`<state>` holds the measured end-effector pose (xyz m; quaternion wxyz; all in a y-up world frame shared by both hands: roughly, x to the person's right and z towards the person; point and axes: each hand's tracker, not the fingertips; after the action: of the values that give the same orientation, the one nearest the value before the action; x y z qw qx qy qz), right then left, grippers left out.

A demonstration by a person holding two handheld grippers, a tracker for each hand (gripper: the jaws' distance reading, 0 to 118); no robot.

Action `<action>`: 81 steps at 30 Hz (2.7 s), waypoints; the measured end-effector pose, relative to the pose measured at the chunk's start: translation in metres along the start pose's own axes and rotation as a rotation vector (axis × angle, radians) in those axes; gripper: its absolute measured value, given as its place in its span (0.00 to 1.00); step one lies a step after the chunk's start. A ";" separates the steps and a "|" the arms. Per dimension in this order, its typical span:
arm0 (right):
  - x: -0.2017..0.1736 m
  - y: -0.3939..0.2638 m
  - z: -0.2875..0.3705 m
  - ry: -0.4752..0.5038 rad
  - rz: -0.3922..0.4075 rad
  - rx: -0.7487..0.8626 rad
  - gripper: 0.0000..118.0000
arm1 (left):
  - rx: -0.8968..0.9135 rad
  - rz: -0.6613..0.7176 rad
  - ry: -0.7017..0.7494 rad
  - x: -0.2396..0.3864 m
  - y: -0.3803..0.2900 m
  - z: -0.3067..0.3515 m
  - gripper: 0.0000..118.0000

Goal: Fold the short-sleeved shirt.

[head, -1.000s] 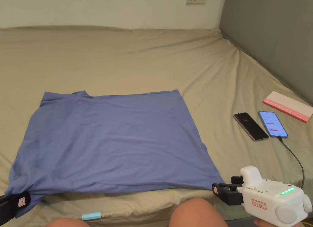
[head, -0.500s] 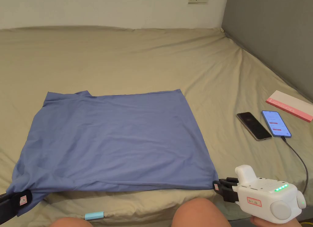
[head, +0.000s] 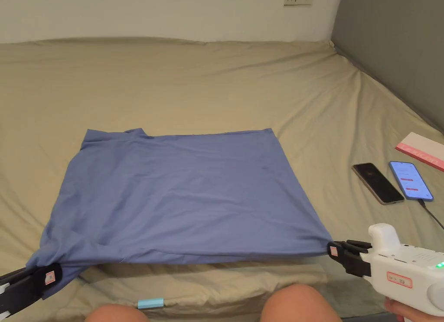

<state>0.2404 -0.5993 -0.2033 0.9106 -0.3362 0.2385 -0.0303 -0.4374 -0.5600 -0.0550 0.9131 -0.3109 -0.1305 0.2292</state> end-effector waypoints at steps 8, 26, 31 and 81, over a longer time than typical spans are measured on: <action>-0.002 0.042 0.000 0.014 -0.034 0.086 0.03 | 0.061 0.010 -0.002 0.000 0.035 0.002 0.03; 0.010 0.154 -0.125 -0.061 -0.074 -0.006 0.03 | -0.053 -0.012 0.088 -0.043 0.147 -0.107 0.03; 0.019 0.167 -0.172 -0.087 -0.075 -0.087 0.03 | -0.108 -0.014 0.118 -0.060 0.163 -0.146 0.03; -0.012 0.025 0.020 -0.170 -0.130 0.068 0.00 | 0.023 -0.055 0.295 -0.064 0.028 0.005 0.00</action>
<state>0.2364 -0.5657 -0.2009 0.9346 -0.3211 0.1367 -0.0687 -0.5038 -0.5702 -0.0747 0.9317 -0.3272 -0.0009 0.1577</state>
